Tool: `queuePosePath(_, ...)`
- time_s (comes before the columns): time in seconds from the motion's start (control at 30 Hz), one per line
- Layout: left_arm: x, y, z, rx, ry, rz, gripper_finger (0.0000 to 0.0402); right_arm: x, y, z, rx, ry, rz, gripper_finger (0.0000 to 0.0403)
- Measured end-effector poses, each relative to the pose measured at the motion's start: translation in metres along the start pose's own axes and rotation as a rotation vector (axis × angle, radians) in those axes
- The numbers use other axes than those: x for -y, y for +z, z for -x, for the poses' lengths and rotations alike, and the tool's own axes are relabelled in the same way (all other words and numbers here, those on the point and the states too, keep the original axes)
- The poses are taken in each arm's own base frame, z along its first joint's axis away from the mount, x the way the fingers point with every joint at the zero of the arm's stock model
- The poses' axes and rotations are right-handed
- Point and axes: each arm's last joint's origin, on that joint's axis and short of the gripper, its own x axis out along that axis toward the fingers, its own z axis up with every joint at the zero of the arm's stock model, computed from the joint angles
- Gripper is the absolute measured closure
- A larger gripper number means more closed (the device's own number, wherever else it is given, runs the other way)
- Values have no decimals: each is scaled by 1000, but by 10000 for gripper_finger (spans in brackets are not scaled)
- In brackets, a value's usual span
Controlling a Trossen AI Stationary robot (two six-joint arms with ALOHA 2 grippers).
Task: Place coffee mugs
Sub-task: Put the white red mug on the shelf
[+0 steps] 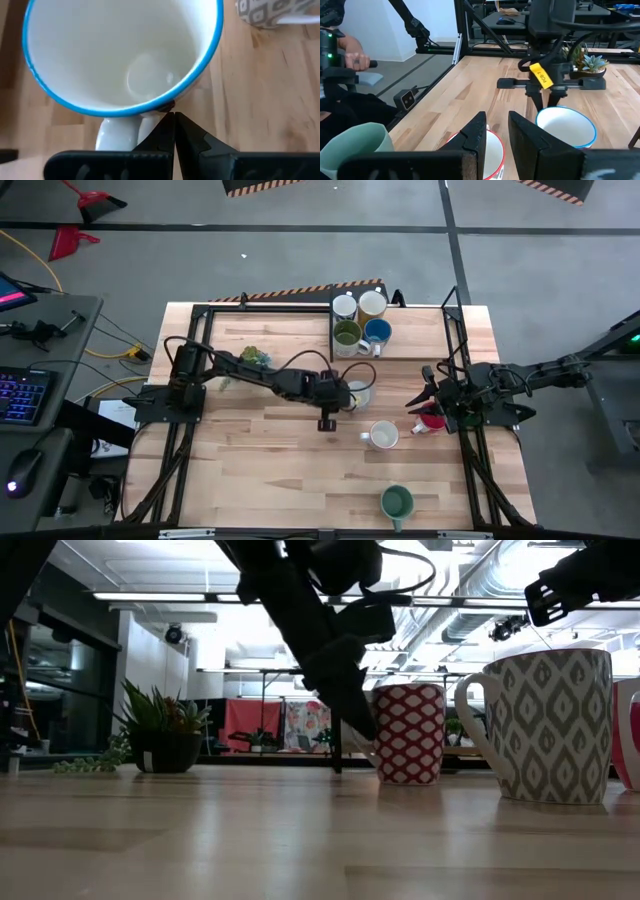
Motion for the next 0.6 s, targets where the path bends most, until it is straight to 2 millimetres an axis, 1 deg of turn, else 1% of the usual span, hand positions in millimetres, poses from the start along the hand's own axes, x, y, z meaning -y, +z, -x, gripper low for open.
queuePosePath(0.33, -7, 8, 0, 86, 18, -25, 401, 0, 0, 0, 0, 0, 0, 339)
queuePosePath(0.6, -15, 10, -1, 105, 44, -35, 401, 0, 0, 0, 0, 0, 0, 339)
